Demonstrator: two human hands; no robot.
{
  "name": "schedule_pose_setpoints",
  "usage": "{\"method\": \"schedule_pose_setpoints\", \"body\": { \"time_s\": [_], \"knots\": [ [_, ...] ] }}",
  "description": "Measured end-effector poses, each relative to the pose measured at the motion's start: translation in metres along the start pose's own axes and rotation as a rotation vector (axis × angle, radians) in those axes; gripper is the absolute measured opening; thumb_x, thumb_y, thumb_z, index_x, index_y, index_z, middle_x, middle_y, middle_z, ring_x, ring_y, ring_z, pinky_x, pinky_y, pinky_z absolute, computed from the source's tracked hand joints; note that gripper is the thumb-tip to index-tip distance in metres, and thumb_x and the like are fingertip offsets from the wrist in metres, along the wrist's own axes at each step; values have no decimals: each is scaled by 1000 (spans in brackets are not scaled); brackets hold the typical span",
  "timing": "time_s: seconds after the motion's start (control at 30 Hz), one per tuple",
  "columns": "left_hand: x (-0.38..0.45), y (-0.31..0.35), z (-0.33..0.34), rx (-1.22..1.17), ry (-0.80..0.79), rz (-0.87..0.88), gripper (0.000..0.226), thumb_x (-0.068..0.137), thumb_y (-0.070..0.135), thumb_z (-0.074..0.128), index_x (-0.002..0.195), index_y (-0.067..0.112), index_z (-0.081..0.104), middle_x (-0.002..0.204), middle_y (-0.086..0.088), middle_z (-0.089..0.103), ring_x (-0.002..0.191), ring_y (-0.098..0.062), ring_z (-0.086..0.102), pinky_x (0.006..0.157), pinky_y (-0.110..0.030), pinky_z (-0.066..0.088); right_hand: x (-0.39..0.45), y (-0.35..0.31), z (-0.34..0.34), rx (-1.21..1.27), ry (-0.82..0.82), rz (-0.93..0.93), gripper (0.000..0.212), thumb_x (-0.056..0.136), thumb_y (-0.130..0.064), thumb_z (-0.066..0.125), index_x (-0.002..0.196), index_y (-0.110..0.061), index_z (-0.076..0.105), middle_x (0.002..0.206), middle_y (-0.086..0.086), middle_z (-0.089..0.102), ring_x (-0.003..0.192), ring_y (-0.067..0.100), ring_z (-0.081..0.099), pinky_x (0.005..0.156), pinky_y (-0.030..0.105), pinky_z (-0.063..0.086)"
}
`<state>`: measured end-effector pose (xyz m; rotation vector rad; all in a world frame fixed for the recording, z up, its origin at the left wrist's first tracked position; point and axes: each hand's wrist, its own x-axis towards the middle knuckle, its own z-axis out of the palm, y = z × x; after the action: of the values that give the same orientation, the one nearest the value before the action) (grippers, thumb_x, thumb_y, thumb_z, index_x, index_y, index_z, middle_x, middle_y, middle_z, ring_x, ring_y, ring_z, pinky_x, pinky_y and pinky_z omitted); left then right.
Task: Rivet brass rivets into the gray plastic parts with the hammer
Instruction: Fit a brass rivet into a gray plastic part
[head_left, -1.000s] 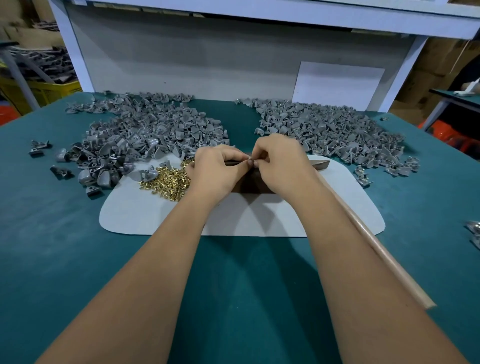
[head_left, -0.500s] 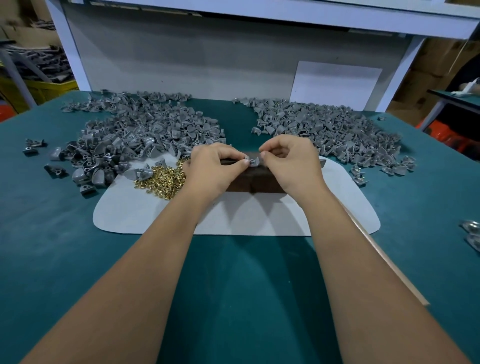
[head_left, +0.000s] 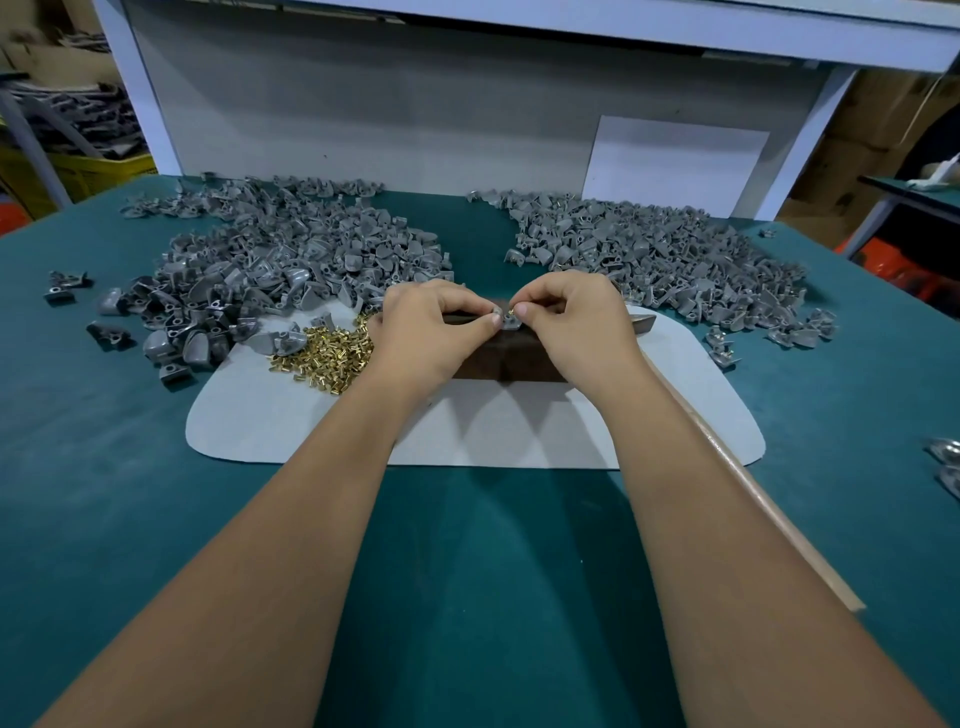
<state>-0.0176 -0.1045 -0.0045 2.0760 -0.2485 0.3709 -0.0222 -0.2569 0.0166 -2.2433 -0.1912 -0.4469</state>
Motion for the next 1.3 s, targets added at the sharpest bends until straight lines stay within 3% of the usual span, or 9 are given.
{"method": "schedule_pose_setpoints", "body": {
  "time_s": [0.1,0.3,0.5,0.63,0.77,0.9,1.03,1.3],
  "knots": [
    [0,0,1,-9,9,-4,5,85,32,75,88,36,75,105,10,71,119,-22,55,105,-53,38,1,-2,0,-26,-11,13,14,86,-12,65,77,-20,71,78,-2,65,75,13,58,68,24,44],
    [1,0,1,-19,23,13,7,84,28,76,86,35,75,102,7,72,114,-20,59,105,-53,39,4,-4,5,-139,6,21,17,85,-12,63,73,-23,66,69,-6,59,68,13,53,66,26,43],
    [1,-1,2,-3,39,1,7,83,31,76,90,30,78,101,11,71,116,-18,58,105,-52,39,6,-11,8,-334,-5,-47,12,87,-12,60,78,-19,64,88,2,62,83,20,57,77,32,49],
    [1,-1,2,-4,29,-7,8,84,31,76,91,28,78,102,10,71,116,-18,58,106,-52,38,5,-15,7,-387,-22,-50,10,87,-13,59,82,-18,65,91,3,62,87,21,57,73,28,45],
    [0,2,2,-16,27,-23,9,84,31,75,91,27,78,105,7,72,115,-18,58,106,-51,38,5,-27,6,-631,-66,-149,5,86,-10,57,84,-14,59,91,4,52,86,24,51,67,28,34],
    [-1,3,3,-15,44,-71,8,84,31,74,86,38,72,108,9,69,117,-17,56,107,-49,38,1,-40,11,-779,-49,-246,20,84,-2,54,80,-17,42,80,0,36,79,19,36,64,31,32],
    [-2,3,4,-59,30,-89,9,83,30,75,84,39,73,108,6,70,115,-19,58,106,-51,40,1,-38,12,-712,-41,-139,15,84,-4,57,78,-15,49,67,-2,34,73,23,42,62,30,34],
    [-1,1,3,-84,24,-77,7,82,30,78,89,30,78,106,3,72,113,-21,61,105,-51,40,0,-23,9,-437,-24,7,7,89,-15,58,88,-19,64,88,7,63,86,25,56,71,29,44]
  ]
}}
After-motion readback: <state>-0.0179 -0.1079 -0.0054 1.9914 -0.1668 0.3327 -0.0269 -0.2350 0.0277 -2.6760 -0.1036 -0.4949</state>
